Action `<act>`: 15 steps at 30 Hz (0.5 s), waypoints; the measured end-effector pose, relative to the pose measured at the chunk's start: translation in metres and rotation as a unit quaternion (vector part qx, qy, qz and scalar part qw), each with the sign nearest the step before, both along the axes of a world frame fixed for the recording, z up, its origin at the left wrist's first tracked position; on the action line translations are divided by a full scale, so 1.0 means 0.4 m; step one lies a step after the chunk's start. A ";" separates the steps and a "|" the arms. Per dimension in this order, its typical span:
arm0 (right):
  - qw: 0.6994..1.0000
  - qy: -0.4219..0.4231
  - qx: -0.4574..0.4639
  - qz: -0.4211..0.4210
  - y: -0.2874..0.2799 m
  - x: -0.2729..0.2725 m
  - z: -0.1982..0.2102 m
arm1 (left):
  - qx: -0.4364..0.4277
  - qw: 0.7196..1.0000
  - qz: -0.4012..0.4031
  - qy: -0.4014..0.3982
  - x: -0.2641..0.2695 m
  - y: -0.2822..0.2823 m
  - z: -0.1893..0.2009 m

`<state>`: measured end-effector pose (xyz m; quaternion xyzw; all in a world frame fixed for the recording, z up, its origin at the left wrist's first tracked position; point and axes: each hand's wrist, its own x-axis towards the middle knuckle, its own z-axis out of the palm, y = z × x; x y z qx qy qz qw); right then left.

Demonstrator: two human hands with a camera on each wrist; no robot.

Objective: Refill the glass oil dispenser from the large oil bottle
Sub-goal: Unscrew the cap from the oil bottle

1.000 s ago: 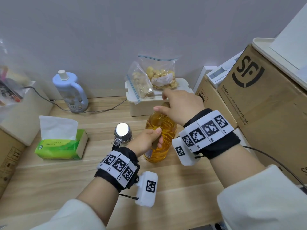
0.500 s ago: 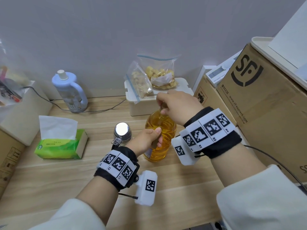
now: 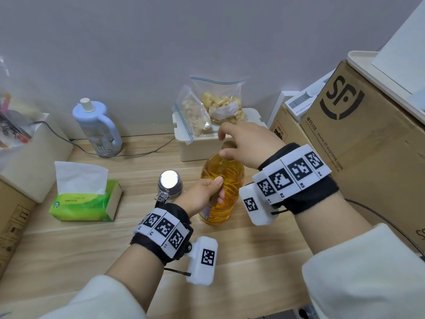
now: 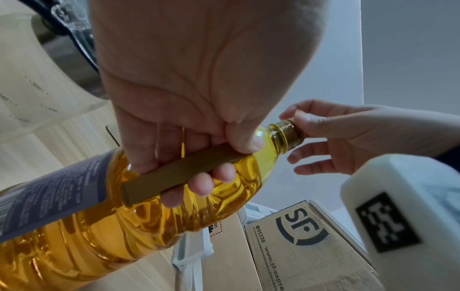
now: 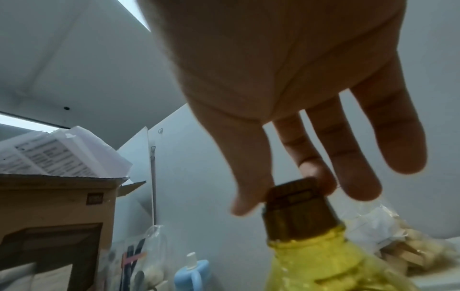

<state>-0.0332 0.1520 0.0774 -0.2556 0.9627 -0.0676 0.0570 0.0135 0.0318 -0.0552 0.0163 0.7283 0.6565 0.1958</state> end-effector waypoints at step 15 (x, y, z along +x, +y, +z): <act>0.995 0.081 0.045 -0.027 -0.012 0.003 -0.017 | 0.002 1.000 -0.004 -0.008 0.002 0.001 0.004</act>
